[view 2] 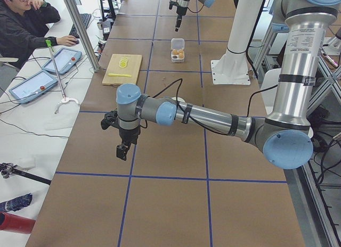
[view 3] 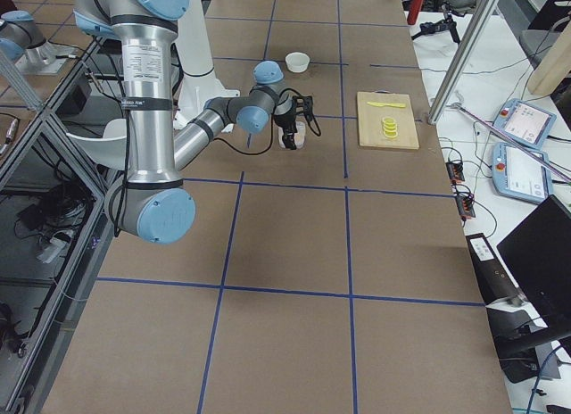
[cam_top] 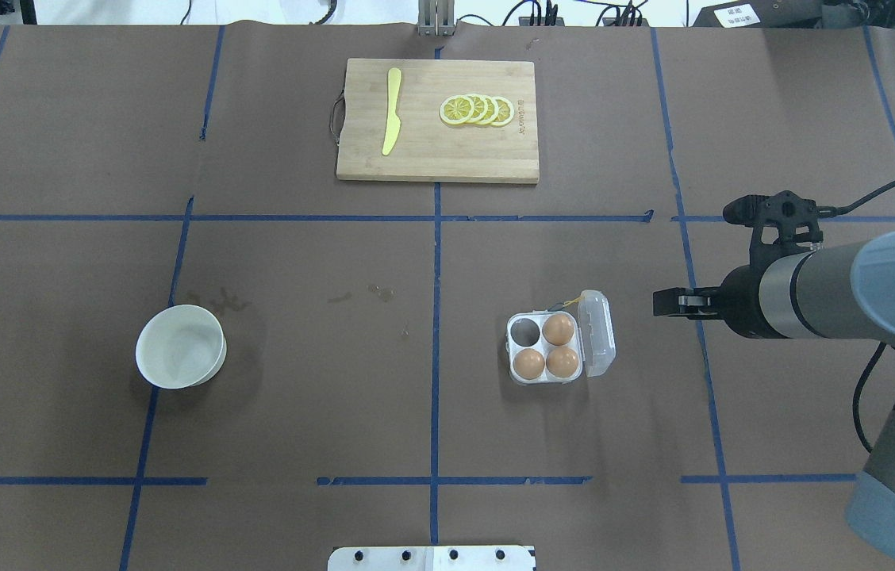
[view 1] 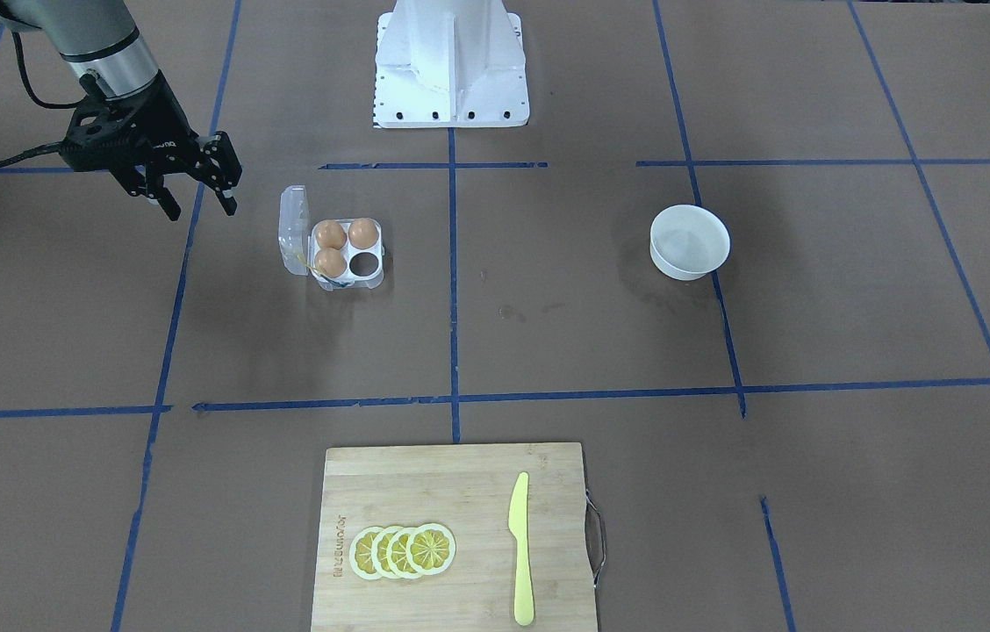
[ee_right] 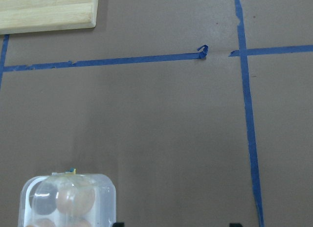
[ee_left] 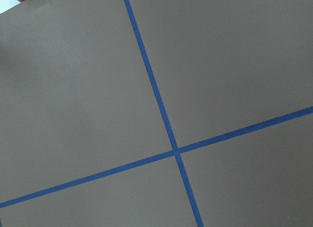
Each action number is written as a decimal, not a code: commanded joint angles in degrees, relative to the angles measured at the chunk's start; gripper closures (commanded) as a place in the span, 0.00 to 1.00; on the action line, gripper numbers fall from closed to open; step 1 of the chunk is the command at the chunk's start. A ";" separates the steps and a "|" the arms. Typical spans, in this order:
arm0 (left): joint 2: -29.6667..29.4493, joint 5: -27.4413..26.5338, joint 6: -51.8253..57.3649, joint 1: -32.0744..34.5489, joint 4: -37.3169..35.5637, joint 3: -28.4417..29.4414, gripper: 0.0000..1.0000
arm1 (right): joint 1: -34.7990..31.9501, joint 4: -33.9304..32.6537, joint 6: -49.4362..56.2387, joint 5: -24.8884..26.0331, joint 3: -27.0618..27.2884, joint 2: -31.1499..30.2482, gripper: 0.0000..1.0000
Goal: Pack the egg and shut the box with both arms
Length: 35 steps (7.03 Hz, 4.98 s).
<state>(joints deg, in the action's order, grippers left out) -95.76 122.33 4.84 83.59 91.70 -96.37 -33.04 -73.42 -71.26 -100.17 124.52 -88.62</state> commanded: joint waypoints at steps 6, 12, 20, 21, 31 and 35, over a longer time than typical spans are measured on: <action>-0.12 4.23 -0.09 -0.27 0.67 3.56 0.00 | 5.35 0.29 -4.77 3.58 0.11 -0.06 1.00; -0.21 3.71 0.09 0.08 0.32 1.98 0.00 | 5.79 0.21 -5.55 3.40 -4.78 7.90 1.00; -1.00 3.71 0.09 0.17 0.14 1.98 0.00 | 8.60 -0.58 -9.07 4.01 -10.70 14.09 1.00; -1.00 3.71 0.00 0.17 0.14 1.98 0.00 | 8.60 -0.58 -9.07 4.01 -10.61 14.17 1.00; -0.48 3.79 0.08 0.17 0.14 2.59 0.00 | -20.70 -11.75 29.87 -19.43 -3.75 2.16 0.00; 0.05 3.79 0.00 0.25 0.06 2.77 0.00 | -42.85 -12.54 63.72 -29.47 -15.85 -3.30 0.00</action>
<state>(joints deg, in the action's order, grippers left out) -95.78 126.12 4.84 83.82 91.77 -93.65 -69.09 -85.70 -18.33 -128.15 113.07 -90.27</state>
